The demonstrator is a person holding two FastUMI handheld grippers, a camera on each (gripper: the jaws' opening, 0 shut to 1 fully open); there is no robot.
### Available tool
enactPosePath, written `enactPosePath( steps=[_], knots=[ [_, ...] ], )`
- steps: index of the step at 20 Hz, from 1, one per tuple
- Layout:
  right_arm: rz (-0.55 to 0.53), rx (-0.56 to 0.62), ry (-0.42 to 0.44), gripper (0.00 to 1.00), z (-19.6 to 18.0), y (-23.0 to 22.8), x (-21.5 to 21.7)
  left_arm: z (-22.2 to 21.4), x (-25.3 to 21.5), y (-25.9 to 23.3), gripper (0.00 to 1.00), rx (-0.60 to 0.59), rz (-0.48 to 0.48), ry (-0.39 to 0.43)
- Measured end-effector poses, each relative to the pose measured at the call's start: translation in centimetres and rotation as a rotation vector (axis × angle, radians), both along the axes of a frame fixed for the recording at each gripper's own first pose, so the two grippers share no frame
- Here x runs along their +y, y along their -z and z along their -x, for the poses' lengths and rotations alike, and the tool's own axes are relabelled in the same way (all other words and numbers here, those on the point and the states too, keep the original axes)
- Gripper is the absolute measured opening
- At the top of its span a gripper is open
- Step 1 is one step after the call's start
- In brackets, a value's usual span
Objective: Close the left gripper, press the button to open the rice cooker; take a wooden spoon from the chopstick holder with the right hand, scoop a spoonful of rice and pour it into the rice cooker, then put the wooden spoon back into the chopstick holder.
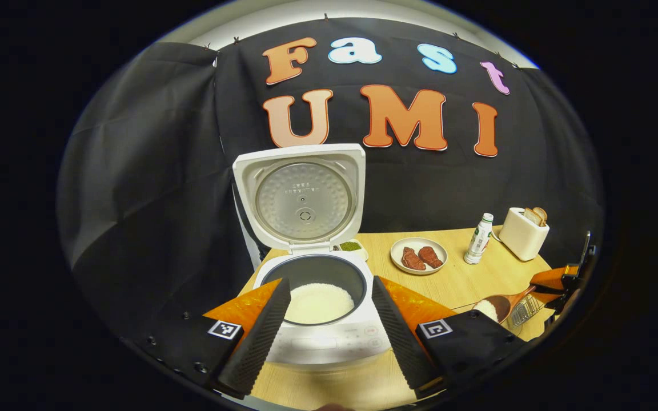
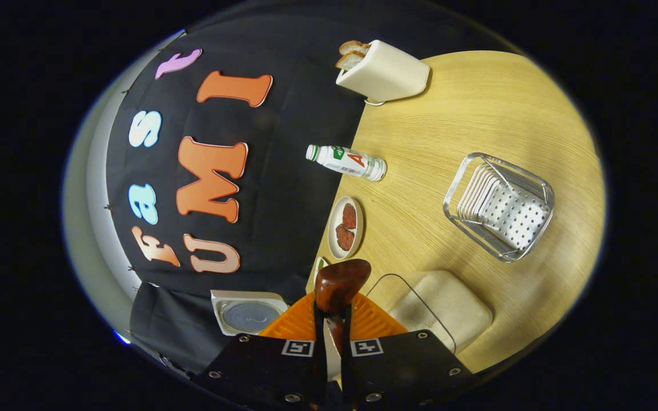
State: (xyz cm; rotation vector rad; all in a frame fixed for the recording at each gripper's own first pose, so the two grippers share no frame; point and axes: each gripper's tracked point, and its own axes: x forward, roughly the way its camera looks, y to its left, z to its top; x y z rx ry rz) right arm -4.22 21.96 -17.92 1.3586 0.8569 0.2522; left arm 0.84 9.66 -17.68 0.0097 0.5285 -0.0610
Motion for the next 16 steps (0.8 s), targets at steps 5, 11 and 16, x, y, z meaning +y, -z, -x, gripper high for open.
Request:
enactPosePath(
  steps=[5,11,16],
  knots=[
    [-0.198,0.029,0.013,0.10,-2.2,-3.4,1.6,0.4,0.5,-0.6,0.96,-0.012,-0.007,-0.042],
    [-0.340,0.068,-0.067,0.09,-3.5,-6.9,7.7,1.6,3.2,-1.6,0.96,-0.044,-0.057,-0.114],
    [-0.426,0.091,-0.143,0.09,-4.5,-10.3,13.9,2.3,6.5,-1.8,0.96,-0.049,-0.053,-0.198]
  ],
)
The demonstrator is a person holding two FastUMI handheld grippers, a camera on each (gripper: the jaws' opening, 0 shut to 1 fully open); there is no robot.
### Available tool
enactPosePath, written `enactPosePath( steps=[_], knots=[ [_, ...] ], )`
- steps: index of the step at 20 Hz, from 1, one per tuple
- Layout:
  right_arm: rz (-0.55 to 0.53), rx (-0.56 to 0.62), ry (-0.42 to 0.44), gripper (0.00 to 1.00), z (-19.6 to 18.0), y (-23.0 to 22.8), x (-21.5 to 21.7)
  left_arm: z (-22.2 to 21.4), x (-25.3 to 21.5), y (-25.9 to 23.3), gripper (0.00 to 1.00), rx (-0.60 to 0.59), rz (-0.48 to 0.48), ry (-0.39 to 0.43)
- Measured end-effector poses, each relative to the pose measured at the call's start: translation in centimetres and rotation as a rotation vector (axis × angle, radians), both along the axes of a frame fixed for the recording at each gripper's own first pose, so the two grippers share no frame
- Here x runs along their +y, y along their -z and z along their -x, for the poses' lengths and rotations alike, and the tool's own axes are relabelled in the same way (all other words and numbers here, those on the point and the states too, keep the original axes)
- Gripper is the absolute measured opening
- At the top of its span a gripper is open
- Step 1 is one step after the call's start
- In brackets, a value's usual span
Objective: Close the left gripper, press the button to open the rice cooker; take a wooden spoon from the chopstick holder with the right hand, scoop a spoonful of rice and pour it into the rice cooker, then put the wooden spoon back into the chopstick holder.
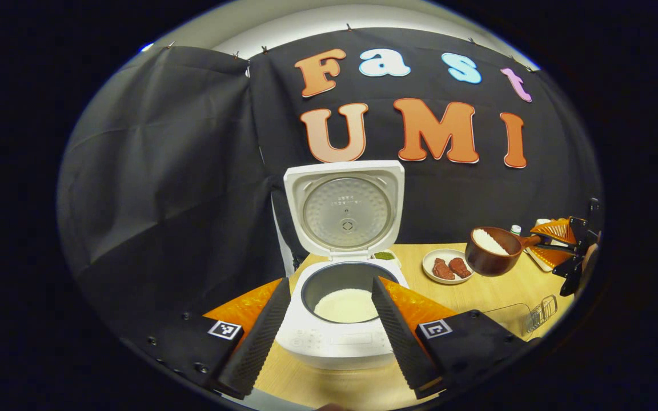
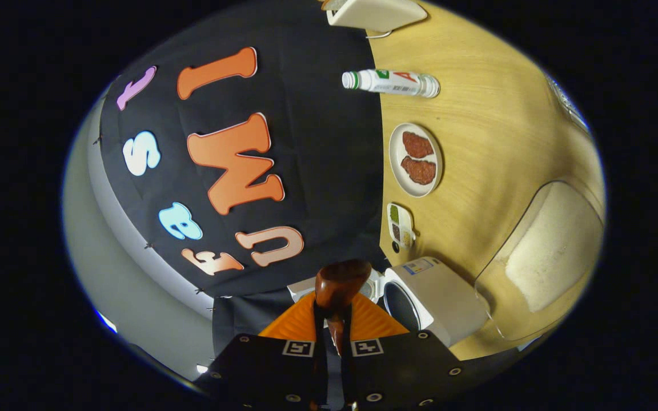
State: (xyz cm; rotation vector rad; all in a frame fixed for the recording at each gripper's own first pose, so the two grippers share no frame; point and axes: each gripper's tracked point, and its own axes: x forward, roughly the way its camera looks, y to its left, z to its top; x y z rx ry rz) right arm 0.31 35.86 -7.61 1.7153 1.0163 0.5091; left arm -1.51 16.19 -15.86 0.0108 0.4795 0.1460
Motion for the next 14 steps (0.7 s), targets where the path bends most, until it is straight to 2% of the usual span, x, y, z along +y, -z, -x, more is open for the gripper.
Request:
enactPosePath(
  steps=[6,10,14],
  knots=[
    [-0.092,0.045,-0.067,0.10,-0.5,-2.8,6.7,1.5,5.0,0.2,0.97,0.002,-0.011,-0.105],
    [-0.081,0.079,-0.107,0.09,-0.4,-2.1,11.0,2.1,8.0,0.9,0.97,0.007,-0.018,-0.155],
    [-0.016,0.071,-0.145,0.09,0.4,-1.1,14.4,2.7,10.8,1.8,0.97,0.017,-0.017,-0.189]
  ],
)
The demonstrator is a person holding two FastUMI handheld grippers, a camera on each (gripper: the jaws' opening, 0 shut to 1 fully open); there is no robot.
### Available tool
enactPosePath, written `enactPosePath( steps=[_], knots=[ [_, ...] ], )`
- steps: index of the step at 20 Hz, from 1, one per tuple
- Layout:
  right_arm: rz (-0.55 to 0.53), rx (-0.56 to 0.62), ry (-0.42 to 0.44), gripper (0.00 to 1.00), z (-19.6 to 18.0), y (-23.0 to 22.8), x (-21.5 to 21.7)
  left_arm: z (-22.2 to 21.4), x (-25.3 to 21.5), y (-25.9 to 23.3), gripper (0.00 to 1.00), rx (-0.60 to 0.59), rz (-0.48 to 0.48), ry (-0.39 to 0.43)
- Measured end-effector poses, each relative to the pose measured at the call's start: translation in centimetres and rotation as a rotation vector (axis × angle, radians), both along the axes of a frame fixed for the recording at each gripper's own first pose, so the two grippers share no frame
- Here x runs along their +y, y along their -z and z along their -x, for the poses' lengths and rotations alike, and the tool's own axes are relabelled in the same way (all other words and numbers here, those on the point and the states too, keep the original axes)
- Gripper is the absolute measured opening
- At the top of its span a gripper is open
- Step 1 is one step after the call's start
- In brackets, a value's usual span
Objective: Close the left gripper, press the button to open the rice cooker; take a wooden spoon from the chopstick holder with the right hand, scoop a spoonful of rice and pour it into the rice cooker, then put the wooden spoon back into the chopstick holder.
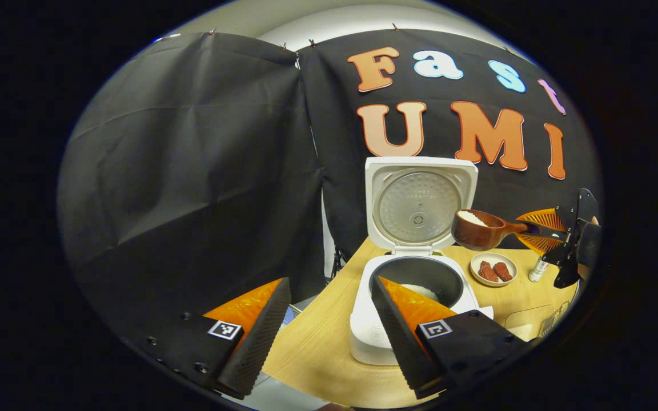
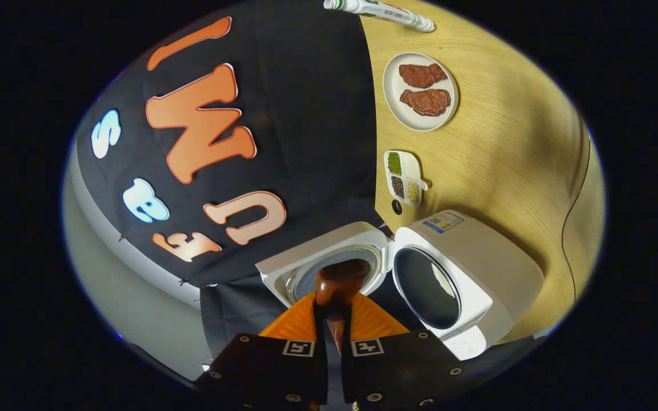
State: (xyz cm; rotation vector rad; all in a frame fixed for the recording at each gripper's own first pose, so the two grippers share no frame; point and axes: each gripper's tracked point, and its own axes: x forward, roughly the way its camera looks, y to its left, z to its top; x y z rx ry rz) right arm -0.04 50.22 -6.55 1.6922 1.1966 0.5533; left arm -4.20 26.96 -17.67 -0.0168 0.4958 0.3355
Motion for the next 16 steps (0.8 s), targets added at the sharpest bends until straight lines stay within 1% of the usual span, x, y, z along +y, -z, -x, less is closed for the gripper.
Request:
enactPosePath(
  steps=[3,6,8,13,16],
  knots=[
    [0.056,-0.042,-0.012,0.09,-0.1,0.4,1.2,-0.5,1.5,0.6,0.97,0.006,-0.002,-0.008],
    [0.180,-0.131,-0.014,0.09,-0.7,0.8,2.0,-1.2,2.5,1.1,0.97,0.010,-0.001,-0.008],
    [0.259,-0.207,-0.019,0.09,-1.2,0.9,2.3,-1.4,2.9,1.6,0.96,0.013,0.006,-0.006],
    [0.410,-0.393,-0.036,0.09,-2.4,0.1,3.0,-1.9,4.1,2.5,0.97,0.023,0.022,-0.010],
    [0.533,-0.545,-0.056,0.09,-2.8,-0.7,3.4,-2.3,4.6,2.8,0.96,0.022,0.034,-0.019]
  ],
)
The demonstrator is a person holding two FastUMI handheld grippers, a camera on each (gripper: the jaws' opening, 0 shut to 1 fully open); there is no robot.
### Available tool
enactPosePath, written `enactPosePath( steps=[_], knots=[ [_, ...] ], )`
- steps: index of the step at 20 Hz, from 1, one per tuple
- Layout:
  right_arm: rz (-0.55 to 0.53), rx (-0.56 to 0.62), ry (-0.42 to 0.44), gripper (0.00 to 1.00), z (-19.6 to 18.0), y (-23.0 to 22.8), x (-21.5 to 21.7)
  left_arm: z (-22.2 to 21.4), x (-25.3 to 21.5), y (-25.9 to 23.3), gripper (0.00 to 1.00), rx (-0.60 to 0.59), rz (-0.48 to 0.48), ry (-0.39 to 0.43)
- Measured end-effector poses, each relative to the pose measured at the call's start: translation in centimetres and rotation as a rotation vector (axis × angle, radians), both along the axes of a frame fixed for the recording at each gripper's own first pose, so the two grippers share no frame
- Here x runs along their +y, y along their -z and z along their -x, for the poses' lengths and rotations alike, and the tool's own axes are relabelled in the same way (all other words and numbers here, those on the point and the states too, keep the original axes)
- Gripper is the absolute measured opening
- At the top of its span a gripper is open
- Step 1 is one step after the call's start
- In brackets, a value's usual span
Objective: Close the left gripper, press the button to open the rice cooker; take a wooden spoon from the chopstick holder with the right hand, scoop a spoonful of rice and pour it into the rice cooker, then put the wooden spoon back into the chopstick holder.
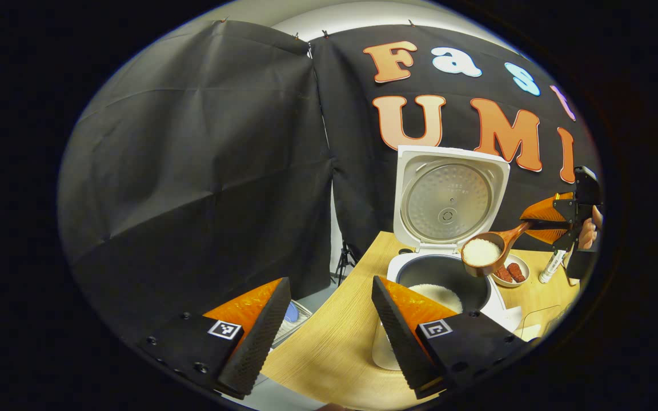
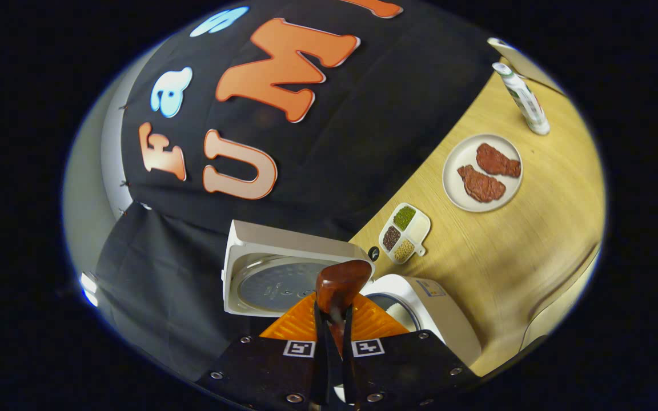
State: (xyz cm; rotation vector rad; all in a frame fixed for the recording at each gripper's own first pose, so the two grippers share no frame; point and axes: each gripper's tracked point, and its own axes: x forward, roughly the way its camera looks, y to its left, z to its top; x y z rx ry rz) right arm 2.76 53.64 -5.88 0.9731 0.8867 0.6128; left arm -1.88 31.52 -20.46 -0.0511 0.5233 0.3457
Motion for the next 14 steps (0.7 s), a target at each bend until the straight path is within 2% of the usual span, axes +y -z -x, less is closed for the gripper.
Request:
enactPosePath(
  steps=[2,7,14],
  knots=[
    [0.060,-0.088,-0.015,0.09,-0.4,-0.8,0.2,0.0,0.3,0.1,0.97,0.001,0.005,-0.005],
    [0.132,-0.238,-0.032,0.09,-1.4,-2.8,0.9,-0.1,0.4,0.2,0.97,0.004,0.001,-0.006],
    [0.180,-0.362,-0.059,0.09,-1.5,-4.6,1.8,0.5,0.5,0.4,0.97,0.010,0.005,-0.019]
  ],
)
